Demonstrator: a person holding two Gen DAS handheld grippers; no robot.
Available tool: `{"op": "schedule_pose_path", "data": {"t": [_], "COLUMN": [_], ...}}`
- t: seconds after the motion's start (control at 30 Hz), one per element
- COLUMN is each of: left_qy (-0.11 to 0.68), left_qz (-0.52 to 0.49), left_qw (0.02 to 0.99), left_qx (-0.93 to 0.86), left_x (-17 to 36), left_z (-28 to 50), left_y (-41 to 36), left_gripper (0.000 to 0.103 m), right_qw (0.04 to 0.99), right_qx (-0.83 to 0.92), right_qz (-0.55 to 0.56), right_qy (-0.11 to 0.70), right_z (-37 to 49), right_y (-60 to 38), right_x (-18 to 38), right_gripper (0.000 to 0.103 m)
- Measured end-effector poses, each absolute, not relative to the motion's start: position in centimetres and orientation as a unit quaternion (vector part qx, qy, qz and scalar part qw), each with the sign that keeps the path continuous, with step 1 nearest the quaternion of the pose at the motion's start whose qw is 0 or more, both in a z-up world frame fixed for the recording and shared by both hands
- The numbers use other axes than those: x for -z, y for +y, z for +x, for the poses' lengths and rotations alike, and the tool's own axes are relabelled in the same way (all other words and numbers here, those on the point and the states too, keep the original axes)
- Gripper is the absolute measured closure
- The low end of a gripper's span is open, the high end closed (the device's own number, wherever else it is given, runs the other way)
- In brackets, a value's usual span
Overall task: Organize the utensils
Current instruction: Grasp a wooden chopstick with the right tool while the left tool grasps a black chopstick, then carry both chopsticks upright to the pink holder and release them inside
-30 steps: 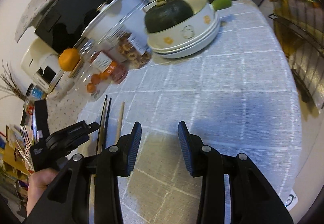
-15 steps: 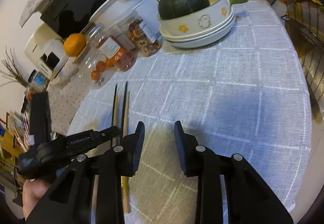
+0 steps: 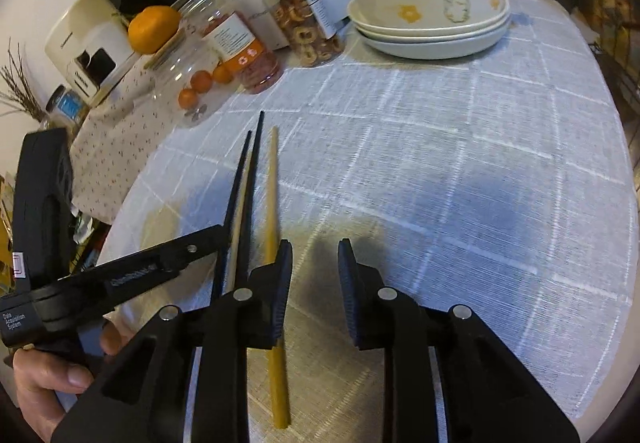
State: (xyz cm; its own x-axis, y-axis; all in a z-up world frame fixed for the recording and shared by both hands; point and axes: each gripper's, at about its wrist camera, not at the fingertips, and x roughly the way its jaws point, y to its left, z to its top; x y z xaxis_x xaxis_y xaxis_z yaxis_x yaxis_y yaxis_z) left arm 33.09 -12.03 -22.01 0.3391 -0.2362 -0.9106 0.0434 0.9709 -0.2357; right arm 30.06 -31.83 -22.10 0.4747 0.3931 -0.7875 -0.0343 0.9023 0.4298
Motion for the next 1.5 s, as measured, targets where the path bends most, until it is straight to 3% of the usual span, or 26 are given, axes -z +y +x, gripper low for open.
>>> {"op": "schedule_pose_path", "data": {"t": [0.17, 0.2, 0.3, 0.9, 0.97, 1.07, 1.13, 1.23, 1.5], "left_qy": [0.574, 0.576, 0.584, 0.387, 0.373, 0.342, 0.329, 0.294, 0.214], "left_qz": [-0.027, -0.015, -0.045, -0.093, -0.103, -0.109, -0.111, -0.115, -0.134], "left_qw": [0.815, 0.814, 0.806, 0.906, 0.909, 0.919, 0.922, 0.932, 0.953], "left_qx": [0.073, 0.074, 0.078, 0.145, 0.153, 0.165, 0.170, 0.180, 0.170], "left_x": [22.2, 22.1, 21.8, 10.8, 9.7, 7.6, 6.5, 4.6, 1.9], "left_z": [34.5, 34.6, 34.1, 20.0, 19.3, 18.0, 17.2, 15.5, 13.1], "left_y": [-14.1, -14.6, -14.4, -13.1, -12.3, -11.5, -10.9, -9.1, -2.3], "left_gripper": [0.090, 0.096, 0.099, 0.098, 0.098, 0.098, 0.098, 0.098, 0.098], "right_qw": [0.837, 0.835, 0.827, 0.796, 0.797, 0.798, 0.799, 0.821, 0.908], "right_qx": [-0.130, -0.130, -0.133, -0.171, -0.163, -0.147, -0.138, -0.132, -0.156], "right_qz": [0.160, 0.158, 0.142, 0.097, 0.072, 0.010, 0.010, 0.063, 0.151], "right_qy": [0.507, 0.511, 0.528, 0.573, 0.577, 0.585, 0.585, 0.552, 0.358], "right_z": [30.7, 30.9, 31.4, 35.8, 35.8, 35.7, 35.3, 34.3, 28.6], "right_y": [-31.3, -31.2, -30.8, -27.5, -26.5, -24.1, -24.1, -26.4, -30.4], "right_x": [22.1, 22.2, 22.7, 23.1, 22.9, 22.7, 22.3, 20.3, 9.6], "right_gripper": [0.079, 0.079, 0.079, 0.078, 0.080, 0.095, 0.096, 0.096, 0.096]}}
